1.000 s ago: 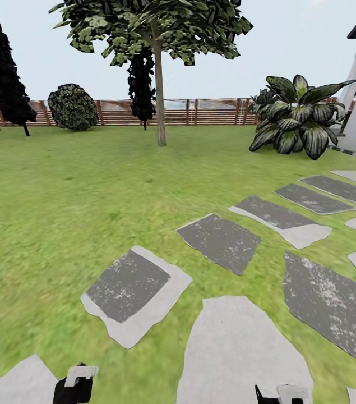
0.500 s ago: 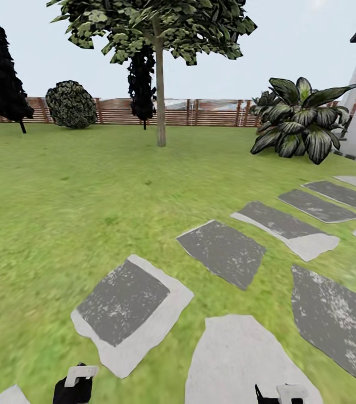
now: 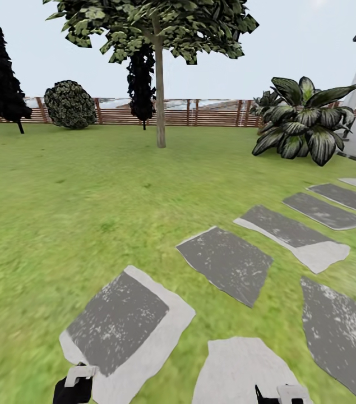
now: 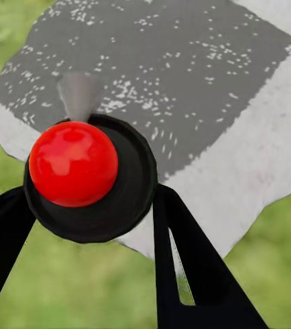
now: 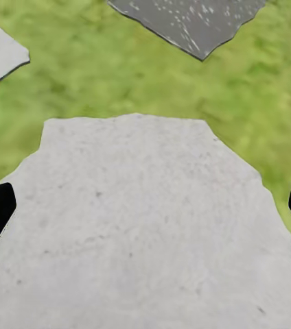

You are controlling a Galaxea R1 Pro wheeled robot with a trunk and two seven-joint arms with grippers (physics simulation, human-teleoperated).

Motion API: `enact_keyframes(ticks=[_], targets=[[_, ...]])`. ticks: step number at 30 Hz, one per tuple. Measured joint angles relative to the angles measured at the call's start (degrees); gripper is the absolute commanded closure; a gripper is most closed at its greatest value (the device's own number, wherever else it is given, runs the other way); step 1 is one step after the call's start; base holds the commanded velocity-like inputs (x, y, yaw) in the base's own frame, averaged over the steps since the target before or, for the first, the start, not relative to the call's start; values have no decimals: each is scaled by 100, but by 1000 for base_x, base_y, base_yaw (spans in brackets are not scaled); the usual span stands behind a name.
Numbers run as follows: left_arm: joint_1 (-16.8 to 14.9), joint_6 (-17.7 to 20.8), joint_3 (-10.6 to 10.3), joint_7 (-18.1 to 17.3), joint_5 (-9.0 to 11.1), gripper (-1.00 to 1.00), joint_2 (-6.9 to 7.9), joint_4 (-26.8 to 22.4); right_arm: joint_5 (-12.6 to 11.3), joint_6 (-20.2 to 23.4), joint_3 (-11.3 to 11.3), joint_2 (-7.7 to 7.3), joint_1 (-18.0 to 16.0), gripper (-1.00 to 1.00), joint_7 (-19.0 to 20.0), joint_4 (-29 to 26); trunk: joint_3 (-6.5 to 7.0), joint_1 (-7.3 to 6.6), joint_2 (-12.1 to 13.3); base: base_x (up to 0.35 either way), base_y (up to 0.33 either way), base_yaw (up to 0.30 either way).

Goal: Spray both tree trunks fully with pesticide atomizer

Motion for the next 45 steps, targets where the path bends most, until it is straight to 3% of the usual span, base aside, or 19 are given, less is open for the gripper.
enact_keyframes(ticks=[26, 45], targets=[[0, -2, 0, 0, 0, 100, 0, 0, -8, -1, -2, 0, -4, -100, 0, -6, -1, 0, 0, 338, 0, 0], [0, -2, 0, 0, 0, 100, 6, 0, -8, 0, 0, 7, -1, -100, 4, 0, -106, 0, 0, 338, 0, 0]])
